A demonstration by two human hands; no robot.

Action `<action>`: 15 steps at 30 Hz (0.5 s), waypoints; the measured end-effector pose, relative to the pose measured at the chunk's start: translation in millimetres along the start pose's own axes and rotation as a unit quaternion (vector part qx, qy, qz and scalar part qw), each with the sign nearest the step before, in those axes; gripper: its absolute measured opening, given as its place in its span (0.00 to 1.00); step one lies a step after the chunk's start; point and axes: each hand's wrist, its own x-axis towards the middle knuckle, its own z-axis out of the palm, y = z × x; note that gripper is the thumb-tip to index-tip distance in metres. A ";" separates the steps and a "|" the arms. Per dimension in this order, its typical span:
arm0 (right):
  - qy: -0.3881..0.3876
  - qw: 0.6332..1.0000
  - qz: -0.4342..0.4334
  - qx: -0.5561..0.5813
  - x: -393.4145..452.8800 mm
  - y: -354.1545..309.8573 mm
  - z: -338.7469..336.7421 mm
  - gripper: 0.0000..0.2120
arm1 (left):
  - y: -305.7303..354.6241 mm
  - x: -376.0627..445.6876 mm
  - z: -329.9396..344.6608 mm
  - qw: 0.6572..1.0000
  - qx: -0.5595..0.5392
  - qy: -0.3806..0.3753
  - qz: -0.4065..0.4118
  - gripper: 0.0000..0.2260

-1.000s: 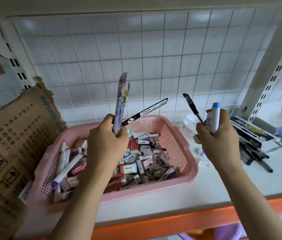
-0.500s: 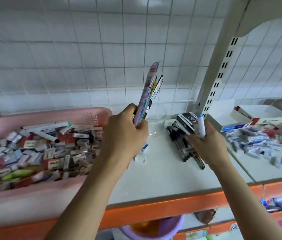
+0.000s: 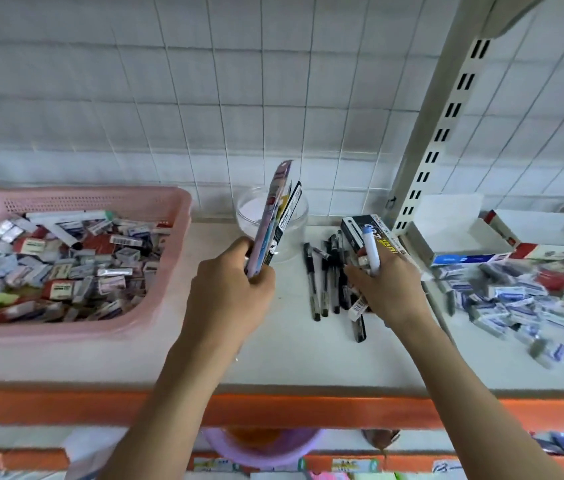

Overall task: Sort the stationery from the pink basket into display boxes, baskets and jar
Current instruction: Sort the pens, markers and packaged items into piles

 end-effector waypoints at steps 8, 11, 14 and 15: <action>0.028 0.995 0.041 0.083 -24.6 9.5 -4.8 0.06 | -3.2 -3.6 10.3 1.000 -0.006 -0.020 -0.004 0.04; 0.033 0.993 0.064 0.097 -30.6 13.0 -1.3 0.06 | -5.2 -4.7 12.0 0.999 -0.014 -0.034 -0.003 0.04; 0.024 0.991 0.085 0.102 -36.1 16.2 3.6 0.08 | -6.7 -6.2 11.4 0.999 -0.023 -0.047 -0.002 0.03; 0.020 0.991 0.085 0.098 -38.1 15.2 5.4 0.07 | -7.7 -6.8 11.0 0.998 -0.024 -0.049 0.000 0.03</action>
